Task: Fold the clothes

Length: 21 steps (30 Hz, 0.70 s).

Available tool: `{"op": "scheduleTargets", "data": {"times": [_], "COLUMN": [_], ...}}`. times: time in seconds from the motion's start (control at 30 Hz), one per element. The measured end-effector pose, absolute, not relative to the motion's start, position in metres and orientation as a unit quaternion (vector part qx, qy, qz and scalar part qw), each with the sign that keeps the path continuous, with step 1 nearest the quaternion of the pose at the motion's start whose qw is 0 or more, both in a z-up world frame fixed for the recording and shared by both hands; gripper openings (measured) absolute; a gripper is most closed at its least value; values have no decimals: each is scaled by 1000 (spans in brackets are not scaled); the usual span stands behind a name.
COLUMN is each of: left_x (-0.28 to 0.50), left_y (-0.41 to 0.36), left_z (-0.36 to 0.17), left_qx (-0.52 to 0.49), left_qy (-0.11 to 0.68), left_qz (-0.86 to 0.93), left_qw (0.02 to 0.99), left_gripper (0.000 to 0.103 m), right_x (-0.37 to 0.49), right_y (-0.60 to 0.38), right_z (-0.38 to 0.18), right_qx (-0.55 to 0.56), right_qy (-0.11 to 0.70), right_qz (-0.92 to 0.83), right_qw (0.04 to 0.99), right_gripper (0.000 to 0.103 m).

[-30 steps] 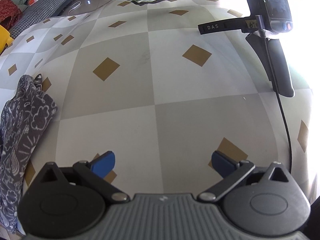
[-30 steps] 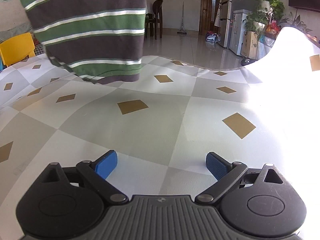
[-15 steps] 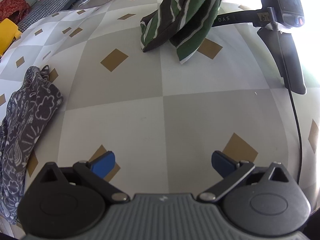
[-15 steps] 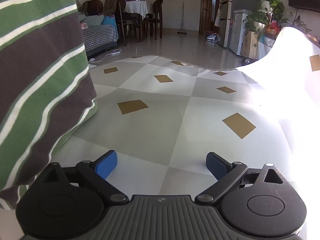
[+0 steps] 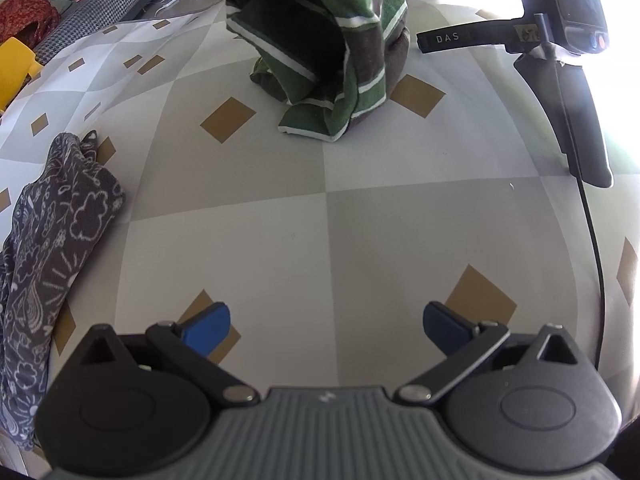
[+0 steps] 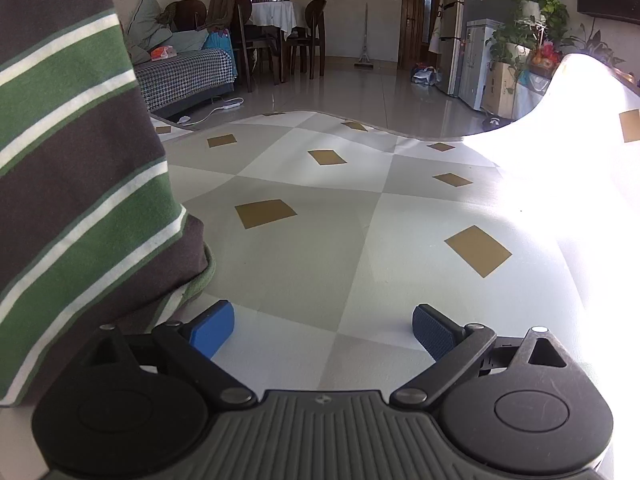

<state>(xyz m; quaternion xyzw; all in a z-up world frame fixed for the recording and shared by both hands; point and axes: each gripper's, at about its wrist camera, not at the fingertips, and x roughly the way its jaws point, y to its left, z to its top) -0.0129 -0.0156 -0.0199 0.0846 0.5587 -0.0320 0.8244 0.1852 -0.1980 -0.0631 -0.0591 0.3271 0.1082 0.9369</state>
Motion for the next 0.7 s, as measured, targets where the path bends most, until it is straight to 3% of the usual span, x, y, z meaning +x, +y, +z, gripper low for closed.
{"op": "scheduleTargets", "data": {"times": [0.7], "left_x": [-3], "left_y": [13], "left_z": [-15], "left_qx": [73], "left_qy": [553], "left_qz": [0], "left_qw": [830], "left_gripper": [103], "right_x": [185], "right_y": [-197], "right_z": [-63], "right_qx": [-59], "right_qy": [327], "right_qz": [108], "right_qw": [937], "right_gripper": [97]}}
